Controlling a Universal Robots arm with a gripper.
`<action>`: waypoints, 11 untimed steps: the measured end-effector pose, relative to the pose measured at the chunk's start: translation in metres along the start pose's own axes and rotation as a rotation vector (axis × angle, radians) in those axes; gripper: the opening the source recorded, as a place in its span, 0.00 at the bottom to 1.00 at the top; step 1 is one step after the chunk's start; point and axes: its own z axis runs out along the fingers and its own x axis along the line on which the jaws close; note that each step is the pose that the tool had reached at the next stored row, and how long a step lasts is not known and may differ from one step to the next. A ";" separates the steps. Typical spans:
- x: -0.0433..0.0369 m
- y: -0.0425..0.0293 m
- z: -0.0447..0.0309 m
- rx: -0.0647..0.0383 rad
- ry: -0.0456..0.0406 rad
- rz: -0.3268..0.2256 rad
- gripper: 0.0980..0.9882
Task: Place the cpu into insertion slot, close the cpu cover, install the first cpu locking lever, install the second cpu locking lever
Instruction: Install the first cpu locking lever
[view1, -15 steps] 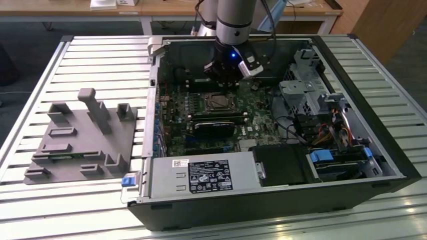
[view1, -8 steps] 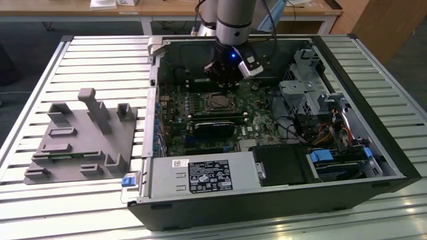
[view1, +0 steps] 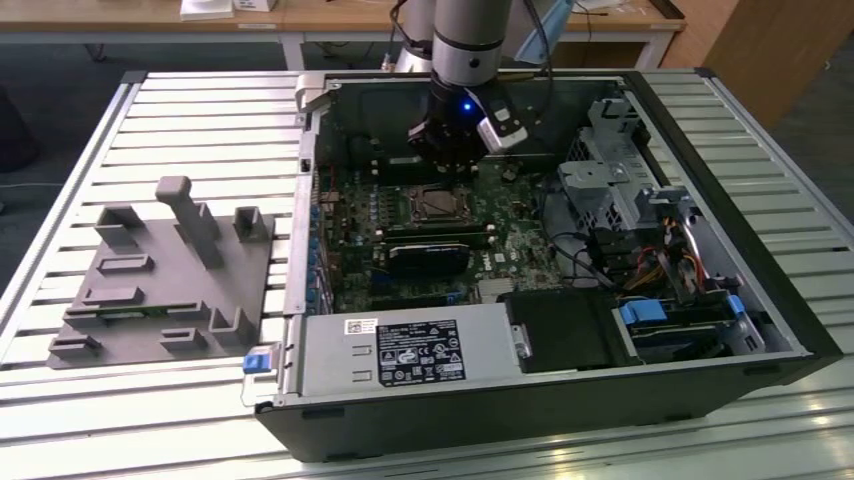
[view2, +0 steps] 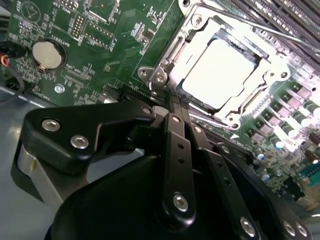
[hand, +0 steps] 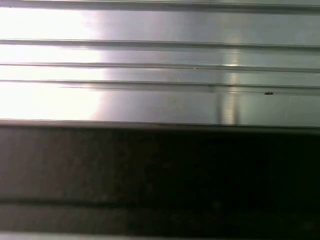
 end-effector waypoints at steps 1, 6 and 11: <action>0.0000 0.0001 0.0001 0.001 -0.0001 0.000 0.01; 0.0000 0.0003 0.0014 0.024 0.0002 0.000 0.01; 0.0000 0.0011 0.0037 0.051 0.0006 0.000 0.01</action>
